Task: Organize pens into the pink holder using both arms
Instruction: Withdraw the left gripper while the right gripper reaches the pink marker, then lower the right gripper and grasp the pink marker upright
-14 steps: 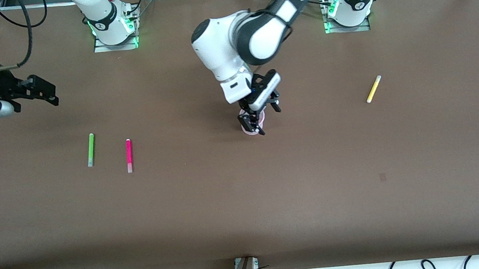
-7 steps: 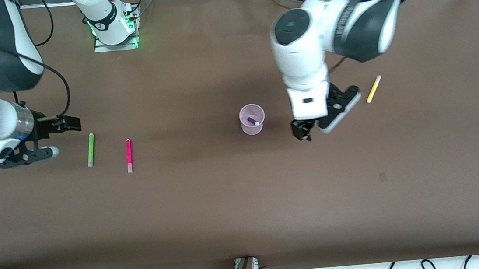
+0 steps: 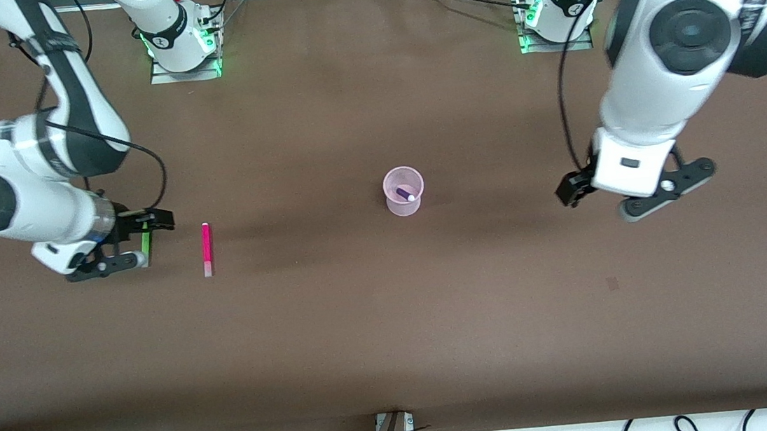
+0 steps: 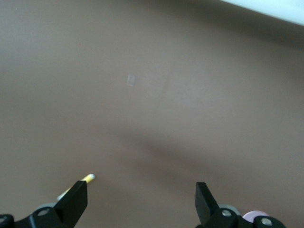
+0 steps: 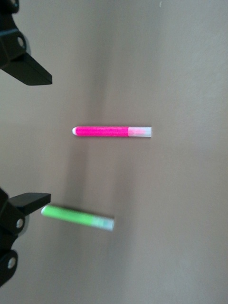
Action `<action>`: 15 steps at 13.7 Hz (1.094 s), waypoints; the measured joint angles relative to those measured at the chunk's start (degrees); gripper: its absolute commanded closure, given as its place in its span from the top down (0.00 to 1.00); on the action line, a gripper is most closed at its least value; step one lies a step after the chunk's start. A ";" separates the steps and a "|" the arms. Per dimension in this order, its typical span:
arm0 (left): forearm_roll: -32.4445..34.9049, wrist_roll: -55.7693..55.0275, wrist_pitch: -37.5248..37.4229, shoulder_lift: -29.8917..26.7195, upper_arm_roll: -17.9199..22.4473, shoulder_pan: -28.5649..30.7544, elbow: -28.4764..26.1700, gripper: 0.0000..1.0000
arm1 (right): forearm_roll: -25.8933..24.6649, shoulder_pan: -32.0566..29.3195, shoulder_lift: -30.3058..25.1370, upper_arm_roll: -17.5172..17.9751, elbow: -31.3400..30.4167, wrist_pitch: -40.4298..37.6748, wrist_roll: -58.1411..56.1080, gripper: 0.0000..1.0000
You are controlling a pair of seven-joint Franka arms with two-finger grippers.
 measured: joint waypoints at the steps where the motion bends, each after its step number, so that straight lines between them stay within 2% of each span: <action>1: -1.40 4.68 -0.51 -0.56 -0.02 1.91 -0.53 1.00 | 0.01 0.00 -0.07 0.00 -3.75 4.23 0.61 1.00; 4: -4.12 15.99 -0.61 -1.74 -0.07 7.42 -3.04 1.00 | 0.02 -0.01 -0.41 -0.01 -12.09 14.60 2.25 0.98; 7: -6.33 24.45 0.03 -2.56 -0.12 11.77 -5.64 1.00 | 0.51 -0.02 -0.58 -0.02 -17.41 21.91 2.88 0.88; 9: -7.56 28.42 2.87 -3.57 -0.17 13.82 -8.70 1.00 | 0.55 -0.02 -0.58 -0.02 -19.18 24.32 3.86 0.84; 12: -10.23 33.18 11.07 -6.98 -0.18 16.14 -16.79 1.00 | 0.63 -0.01 -0.34 -0.02 -19.53 25.88 4.34 0.84; 15: -10.25 36.82 12.73 -8.96 -0.27 16.46 -19.43 1.00 | 0.66 0.88 2.25 0.05 -19.72 32.08 6.09 0.84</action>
